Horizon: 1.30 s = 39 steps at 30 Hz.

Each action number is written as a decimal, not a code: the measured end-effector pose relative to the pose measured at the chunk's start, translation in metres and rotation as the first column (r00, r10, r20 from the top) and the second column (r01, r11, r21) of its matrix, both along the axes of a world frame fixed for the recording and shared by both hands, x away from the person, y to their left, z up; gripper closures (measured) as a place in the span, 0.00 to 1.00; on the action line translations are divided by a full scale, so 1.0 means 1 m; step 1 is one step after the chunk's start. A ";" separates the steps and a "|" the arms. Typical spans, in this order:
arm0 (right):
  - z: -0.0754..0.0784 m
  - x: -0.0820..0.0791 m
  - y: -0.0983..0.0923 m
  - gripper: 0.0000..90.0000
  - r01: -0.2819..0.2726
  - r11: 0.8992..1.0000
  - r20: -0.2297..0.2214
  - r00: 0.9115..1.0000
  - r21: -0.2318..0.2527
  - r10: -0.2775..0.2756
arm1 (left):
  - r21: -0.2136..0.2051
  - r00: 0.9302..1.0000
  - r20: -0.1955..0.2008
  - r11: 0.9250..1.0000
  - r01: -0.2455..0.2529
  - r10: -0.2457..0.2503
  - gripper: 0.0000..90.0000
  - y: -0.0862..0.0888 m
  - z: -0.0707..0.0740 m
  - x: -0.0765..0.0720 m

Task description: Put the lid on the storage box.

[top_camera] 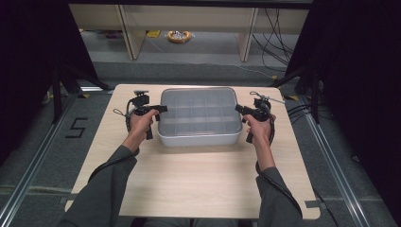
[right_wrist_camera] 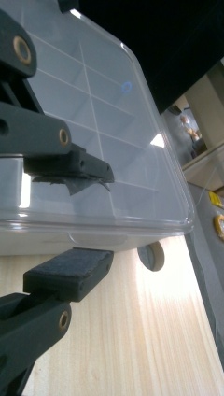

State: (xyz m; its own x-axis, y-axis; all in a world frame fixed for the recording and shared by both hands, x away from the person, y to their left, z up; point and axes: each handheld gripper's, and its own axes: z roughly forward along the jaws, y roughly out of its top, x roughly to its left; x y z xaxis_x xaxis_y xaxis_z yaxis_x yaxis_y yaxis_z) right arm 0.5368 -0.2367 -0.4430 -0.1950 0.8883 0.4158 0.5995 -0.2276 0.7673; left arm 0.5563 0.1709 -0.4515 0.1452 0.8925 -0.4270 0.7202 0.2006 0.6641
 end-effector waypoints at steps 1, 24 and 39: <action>0.004 -0.005 0.004 0.62 0.024 0.998 -0.052 0.998 0.054 -0.021 | 0.001 1.000 0.004 1.000 -0.003 0.003 0.56 -0.001 0.000 0.000; 0.013 -0.056 -0.007 0.53 -0.073 0.995 -0.013 0.997 0.069 0.074 | -0.052 0.998 0.052 0.998 -0.022 0.025 0.44 0.009 0.015 -0.001; 0.008 -0.102 -0.018 0.46 -0.134 0.990 0.020 0.991 0.035 0.133 | 0.012 0.982 0.112 0.988 0.154 -0.155 0.40 0.029 0.025 -0.091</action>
State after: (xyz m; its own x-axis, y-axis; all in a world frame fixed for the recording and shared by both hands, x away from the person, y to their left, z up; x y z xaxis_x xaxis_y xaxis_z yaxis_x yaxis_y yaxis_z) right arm 0.4353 -0.2545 -0.4351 -0.3181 0.8383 0.4427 0.6129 -0.1743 0.7707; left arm 0.4656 0.1997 -0.4265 0.3282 0.8570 -0.3972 0.6634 0.0901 0.7428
